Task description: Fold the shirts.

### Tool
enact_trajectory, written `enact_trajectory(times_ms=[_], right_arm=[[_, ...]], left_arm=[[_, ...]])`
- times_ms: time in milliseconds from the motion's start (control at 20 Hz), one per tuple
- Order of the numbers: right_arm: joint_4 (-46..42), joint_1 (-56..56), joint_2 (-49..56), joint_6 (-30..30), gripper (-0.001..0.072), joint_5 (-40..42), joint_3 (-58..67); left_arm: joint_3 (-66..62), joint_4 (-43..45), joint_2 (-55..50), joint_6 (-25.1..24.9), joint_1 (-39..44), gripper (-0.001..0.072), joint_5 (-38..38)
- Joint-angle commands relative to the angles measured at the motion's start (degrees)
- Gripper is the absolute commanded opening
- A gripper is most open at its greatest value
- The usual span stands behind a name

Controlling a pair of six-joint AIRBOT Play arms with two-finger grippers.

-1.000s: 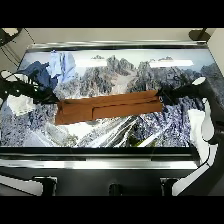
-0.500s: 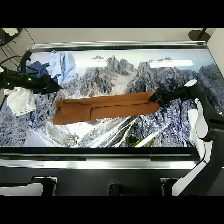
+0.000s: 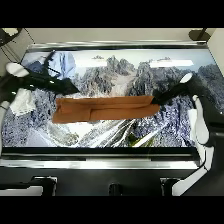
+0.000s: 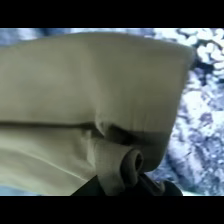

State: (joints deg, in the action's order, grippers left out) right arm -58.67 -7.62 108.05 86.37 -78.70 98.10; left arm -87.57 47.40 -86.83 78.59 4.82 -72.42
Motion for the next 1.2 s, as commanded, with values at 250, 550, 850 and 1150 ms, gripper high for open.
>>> enact_trajectory(times_ms=[250, 550, 850, 1150], right_arm=[[-1.95, 7.58, -23.76, 3.87, 0.0043, -9.46, 0.07], [-6.64, 10.12, -36.17, 9.60, 0.0043, -18.14, 0.07], [-7.56, 10.14, -39.26, 12.07, 0.0044, -21.24, 0.07], [-2.78, 10.14, -38.40, 14.49, 0.0044, -11.87, 0.07]], left_arm=[[7.04, -11.58, -12.61, 5.44, 21.94, 0.0031, 20.72], [7.04, -18.16, -17.29, 4.09, 23.58, 0.0030, 24.06], [7.04, -28.28, -20.65, 1.92, 30.10, 0.0030, 23.91], [5.97, -44.57, -24.28, -11.82, 32.83, 0.0026, 22.95]])
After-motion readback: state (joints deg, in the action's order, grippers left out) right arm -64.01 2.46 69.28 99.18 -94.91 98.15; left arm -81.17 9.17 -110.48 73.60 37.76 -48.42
